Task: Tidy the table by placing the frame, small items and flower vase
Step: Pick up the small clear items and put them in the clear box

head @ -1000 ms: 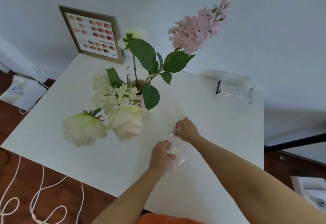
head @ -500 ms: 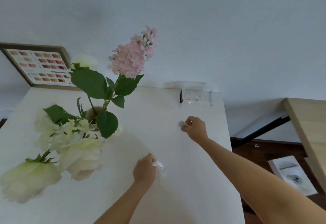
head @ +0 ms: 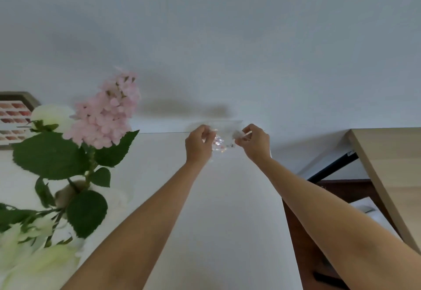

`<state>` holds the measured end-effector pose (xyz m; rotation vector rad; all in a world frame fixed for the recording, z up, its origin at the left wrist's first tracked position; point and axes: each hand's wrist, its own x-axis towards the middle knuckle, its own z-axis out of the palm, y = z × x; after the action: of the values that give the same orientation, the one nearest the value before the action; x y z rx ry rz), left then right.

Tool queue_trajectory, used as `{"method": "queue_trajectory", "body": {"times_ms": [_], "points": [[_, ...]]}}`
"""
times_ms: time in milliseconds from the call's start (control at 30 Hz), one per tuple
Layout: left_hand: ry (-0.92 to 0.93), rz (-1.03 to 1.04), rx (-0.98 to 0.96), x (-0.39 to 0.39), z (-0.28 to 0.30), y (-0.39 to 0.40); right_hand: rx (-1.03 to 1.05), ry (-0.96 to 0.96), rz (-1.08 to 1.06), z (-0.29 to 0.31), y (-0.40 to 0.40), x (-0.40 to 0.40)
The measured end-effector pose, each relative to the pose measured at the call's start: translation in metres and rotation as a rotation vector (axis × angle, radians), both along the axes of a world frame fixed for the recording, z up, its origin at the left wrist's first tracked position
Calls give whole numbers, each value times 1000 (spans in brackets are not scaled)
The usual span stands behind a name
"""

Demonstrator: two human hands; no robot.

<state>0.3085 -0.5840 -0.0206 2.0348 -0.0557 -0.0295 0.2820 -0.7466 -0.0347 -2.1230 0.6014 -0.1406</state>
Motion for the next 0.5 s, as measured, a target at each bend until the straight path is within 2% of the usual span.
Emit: {"method": "queue_trajectory", "body": {"times_ms": [167, 333, 433, 500], "points": [[53, 47, -77, 31, -10, -41, -25, 25, 46, -12, -10, 16], [164, 40, 7, 41, -39, -54, -305, -13, 160, -37, -22, 11], [203, 34, 21, 37, -53, -47, -289, -69, 127, -55, -26, -2], [218, 99, -78, 30, -60, -40, -213, -58, 145, -67, -28, -11]]}}
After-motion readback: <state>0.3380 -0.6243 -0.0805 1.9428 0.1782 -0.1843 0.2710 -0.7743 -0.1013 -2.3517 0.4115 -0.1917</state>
